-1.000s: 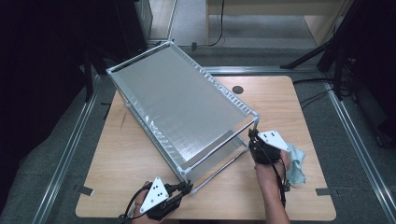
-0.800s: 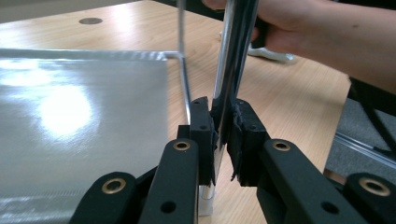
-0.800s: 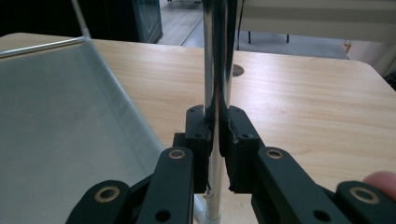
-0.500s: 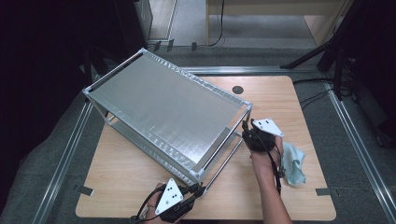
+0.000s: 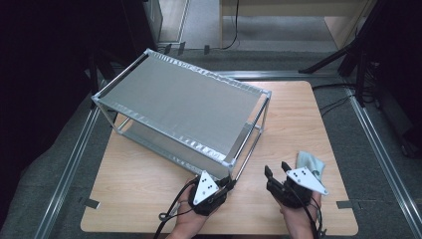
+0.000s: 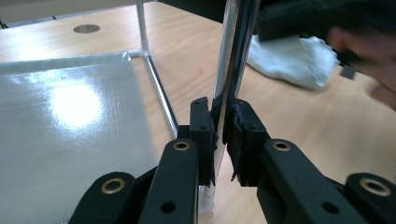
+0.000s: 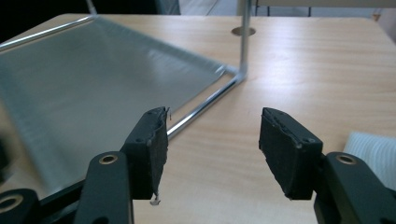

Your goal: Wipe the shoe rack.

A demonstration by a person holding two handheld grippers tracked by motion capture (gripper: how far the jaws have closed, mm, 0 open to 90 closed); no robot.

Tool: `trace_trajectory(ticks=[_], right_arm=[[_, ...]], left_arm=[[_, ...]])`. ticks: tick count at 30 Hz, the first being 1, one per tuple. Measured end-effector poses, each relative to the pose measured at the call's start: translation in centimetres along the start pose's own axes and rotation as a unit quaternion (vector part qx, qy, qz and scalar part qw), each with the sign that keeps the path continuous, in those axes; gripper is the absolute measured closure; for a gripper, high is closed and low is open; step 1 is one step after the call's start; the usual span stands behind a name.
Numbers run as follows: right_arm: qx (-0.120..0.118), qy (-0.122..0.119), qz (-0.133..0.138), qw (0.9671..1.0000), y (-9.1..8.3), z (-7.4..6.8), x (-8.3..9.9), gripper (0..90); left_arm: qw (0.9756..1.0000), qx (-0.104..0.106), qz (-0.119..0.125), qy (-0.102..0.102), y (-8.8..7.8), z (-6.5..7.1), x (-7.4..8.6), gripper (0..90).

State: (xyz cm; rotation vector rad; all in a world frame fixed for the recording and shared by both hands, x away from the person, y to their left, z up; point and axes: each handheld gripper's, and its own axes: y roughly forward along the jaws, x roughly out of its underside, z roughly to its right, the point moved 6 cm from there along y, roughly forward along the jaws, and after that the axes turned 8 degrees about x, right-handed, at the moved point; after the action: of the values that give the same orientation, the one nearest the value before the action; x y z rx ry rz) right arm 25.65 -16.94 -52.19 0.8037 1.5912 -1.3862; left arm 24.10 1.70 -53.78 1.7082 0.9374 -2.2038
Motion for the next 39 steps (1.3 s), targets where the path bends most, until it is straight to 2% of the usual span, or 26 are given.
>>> trace_trajectory(ticks=[2, 5, 8, 11, 13, 16, 18, 21, 23, 26, 28, 30, 35, 39], right_arm=[[0.006, -0.018, -0.006, 0.9998, -0.2, 0.0, 1.1, 42.0], [0.001, -0.008, -0.019, 0.9998, -0.1, 0.1, 2.4, 41.4], [-0.015, -0.013, -0.029, 0.9994, -0.1, -0.9, 3.1, 37.5], [-0.039, -0.014, -0.031, 0.9987, -0.2, -2.8, 3.4, 35.5], [-0.049, -0.019, -0.026, 0.9983, -0.2, -4.3, 3.3, 35.5], [-0.07, -0.028, -0.014, 0.9971, -0.4, -6.7, 3.0, 34.7], [-0.084, -0.037, -0.007, 0.9957, -0.3, -8.1, 2.8, 33.8], [-0.083, -0.044, -0.006, 0.9956, 0.4, -9.3, 2.6, 36.5], [-0.086, -0.045, -0.001, 0.9953, 0.8, -9.9, 2.4, 47.8], [-0.091, -0.045, -0.002, 0.9948, 1.0, -10.3, 2.1, 67.9], [-0.086, -0.047, -0.004, 0.9952, 1.1, -10.1, 2.1, 75.7], [-0.084, -0.045, -0.007, 0.9954, 1.1, -9.7, 2.2, 79.6], [-0.064, -0.059, -0.007, 0.9961, 0.9, -8.0, 2.2, 81.0], [-0.047, -0.064, -0.006, 0.9969, 0.4, -5.9, 2.3, 81.5]], left_arm=[[0.9999, 0.006, 0.004, -0.013, 0.6, -0.3, -0.3, 80.7], [0.9997, 0.008, 0.009, -0.023, 0.3, -0.5, -0.5, 75.2], [0.9994, 0.013, 0.022, -0.023, -1.3, -0.8, -0.5, 63.0], [0.9991, 0.006, 0.03, -0.028, -3.5, -1.7, 0.0, 56.9], [0.9989, -0.009, 0.031, -0.033, -5.2, -2.6, 0.5, 53.2], [0.9972, -0.052, 0.033, -0.044, -7.7, -4.4, 1.4, 45.1], [0.9952, -0.076, 0.031, -0.053, -9.1, -5.6, 2.0, 43.1], [0.992, -0.104, 0.023, -0.068, -10.6, -7.1, 3.1, 42.8], [0.9902, -0.118, 0.015, -0.073, -11.4, -8.0, 3.8, 42.5], [0.986, -0.144, 0.016, -0.084, -12.8, -9.3, 4.8, 43.3], [0.9827, -0.159, 0.018, -0.093, -13.7, -10.3, 5.2, 43.2], [0.9794, -0.173, 0.021, -0.102, -14.5, -11.2, 5.6, 43.2], [0.972, -0.2, 0.031, -0.119, -16.3, -13.0, 6.0, 43.3], [0.9645, -0.224, 0.038, -0.134, -17.6, -14.3, 6.3, 43.2]])
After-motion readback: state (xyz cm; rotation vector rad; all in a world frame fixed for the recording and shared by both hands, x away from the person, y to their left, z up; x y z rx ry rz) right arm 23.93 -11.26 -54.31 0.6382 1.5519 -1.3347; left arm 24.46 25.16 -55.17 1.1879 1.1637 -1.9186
